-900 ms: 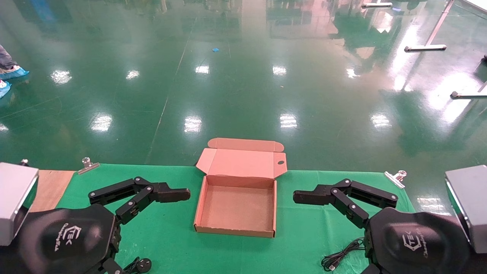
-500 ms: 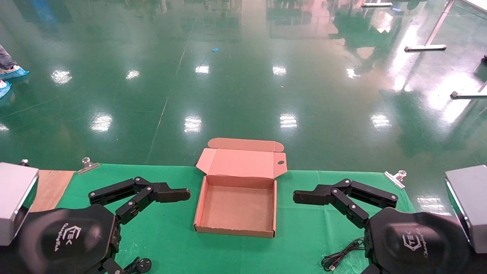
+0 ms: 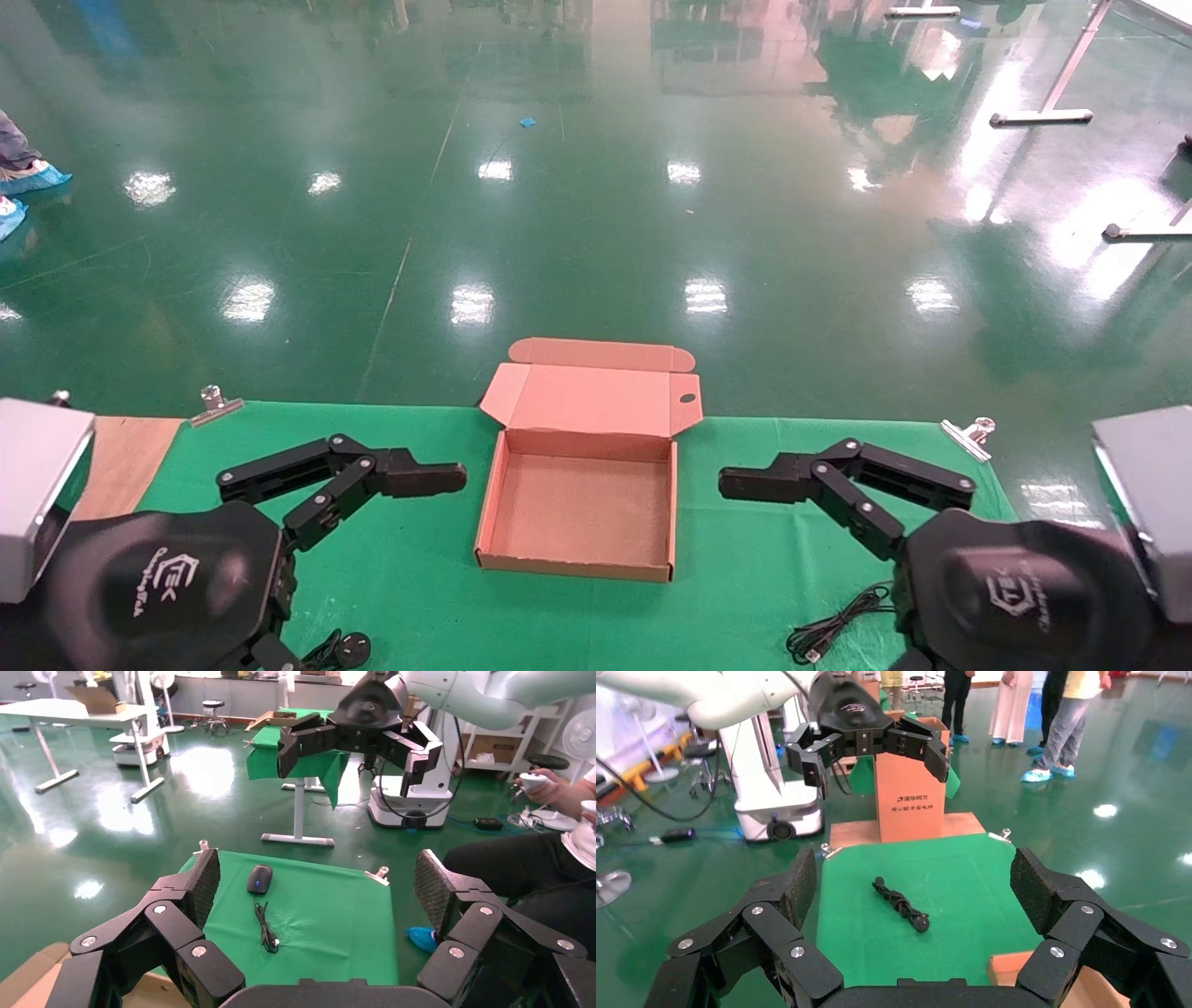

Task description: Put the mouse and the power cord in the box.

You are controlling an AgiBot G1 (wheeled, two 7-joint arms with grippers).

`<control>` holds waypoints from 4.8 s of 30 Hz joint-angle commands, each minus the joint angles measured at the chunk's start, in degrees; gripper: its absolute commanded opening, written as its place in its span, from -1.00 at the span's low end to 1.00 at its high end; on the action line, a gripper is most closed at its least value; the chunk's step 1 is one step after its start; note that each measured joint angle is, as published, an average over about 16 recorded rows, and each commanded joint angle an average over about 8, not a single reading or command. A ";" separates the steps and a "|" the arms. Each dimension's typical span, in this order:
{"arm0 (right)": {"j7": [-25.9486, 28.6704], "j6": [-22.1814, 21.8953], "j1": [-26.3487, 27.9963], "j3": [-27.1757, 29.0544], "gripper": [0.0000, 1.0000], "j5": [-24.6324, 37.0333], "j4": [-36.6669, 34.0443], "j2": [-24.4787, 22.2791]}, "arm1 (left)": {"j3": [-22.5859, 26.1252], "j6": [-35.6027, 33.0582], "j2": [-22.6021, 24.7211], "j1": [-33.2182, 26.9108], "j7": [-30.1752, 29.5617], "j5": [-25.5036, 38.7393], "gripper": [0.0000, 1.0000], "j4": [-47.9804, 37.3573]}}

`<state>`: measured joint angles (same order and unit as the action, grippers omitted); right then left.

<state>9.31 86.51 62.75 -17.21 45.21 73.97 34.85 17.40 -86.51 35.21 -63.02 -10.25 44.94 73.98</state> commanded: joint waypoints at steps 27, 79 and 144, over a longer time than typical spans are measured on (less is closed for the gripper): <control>-18.70 -2.55 18.90 -20.47 1.00 54.37 -10.03 10.36 | 17.99 1.10 4.34 -14.89 9.17 44.26 1.00 -17.78; -55.65 -25.51 28.55 -24.70 1.00 63.70 -69.86 35.76 | 24.37 17.14 18.13 -20.76 27.01 60.06 1.00 -57.68; -60.40 -18.95 33.43 -23.82 -1.00 62.55 -73.27 34.96 | 24.44 15.22 18.33 -28.26 33.23 60.46 -1.00 -62.75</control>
<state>-50.98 67.80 96.66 -40.96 107.66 0.79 69.86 41.90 -71.33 53.65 -91.54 22.60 105.55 11.62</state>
